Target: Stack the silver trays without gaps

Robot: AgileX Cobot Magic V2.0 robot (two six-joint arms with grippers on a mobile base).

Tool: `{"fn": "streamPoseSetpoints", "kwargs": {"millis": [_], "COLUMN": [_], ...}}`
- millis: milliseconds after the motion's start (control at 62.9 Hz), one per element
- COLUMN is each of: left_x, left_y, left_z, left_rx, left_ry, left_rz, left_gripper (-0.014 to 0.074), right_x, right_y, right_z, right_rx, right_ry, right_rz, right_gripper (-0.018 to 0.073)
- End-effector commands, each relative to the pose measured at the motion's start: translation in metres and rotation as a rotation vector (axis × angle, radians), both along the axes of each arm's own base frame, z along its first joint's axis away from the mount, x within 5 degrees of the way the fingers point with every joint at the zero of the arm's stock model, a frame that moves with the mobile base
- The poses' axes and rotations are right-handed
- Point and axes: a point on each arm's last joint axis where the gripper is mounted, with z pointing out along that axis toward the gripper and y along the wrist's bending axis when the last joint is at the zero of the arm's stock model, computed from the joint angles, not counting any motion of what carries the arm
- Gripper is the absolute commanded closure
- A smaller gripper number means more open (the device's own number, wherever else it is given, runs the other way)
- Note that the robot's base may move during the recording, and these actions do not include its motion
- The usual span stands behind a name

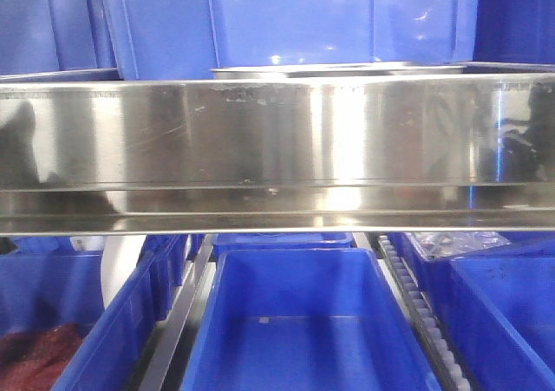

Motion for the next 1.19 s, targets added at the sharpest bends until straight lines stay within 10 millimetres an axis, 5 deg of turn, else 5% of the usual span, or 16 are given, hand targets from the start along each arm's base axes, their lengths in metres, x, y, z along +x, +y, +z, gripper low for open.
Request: {"fn": "streamPoseSetpoints", "kwargs": {"millis": [0, 540, 874, 1001, 1176], "left_x": [-0.003, -0.003, -0.008, -0.017, -0.028], "left_y": [0.001, 0.001, 0.004, 0.005, 0.0], "left_z": [0.01, 0.011, 0.03, 0.061, 0.124], "left_rx": [-0.011, -0.012, -0.026, -0.05, 0.08], "left_ry": [-0.121, -0.131, -0.346, -0.482, -0.266], "left_rz": [0.01, 0.011, 0.037, 0.046, -0.021], "left_gripper": [0.0645, 0.0645, 0.0645, 0.0644, 0.0643], "right_x": [-0.002, -0.002, -0.004, -0.011, -0.029], "right_y": [-0.001, -0.001, -0.001, -0.001, 0.003], "right_z": [0.009, 0.01, 0.023, 0.05, 0.12], "right_rx": [-0.03, -0.03, -0.043, -0.006, 0.01], "right_ry": [-0.102, -0.111, -0.255, -0.406, -0.373], "right_rz": [-0.01, -0.01, -0.017, -0.024, 0.013], "right_gripper": [0.0504, 0.0504, 0.0504, 0.0504, 0.0484]}}
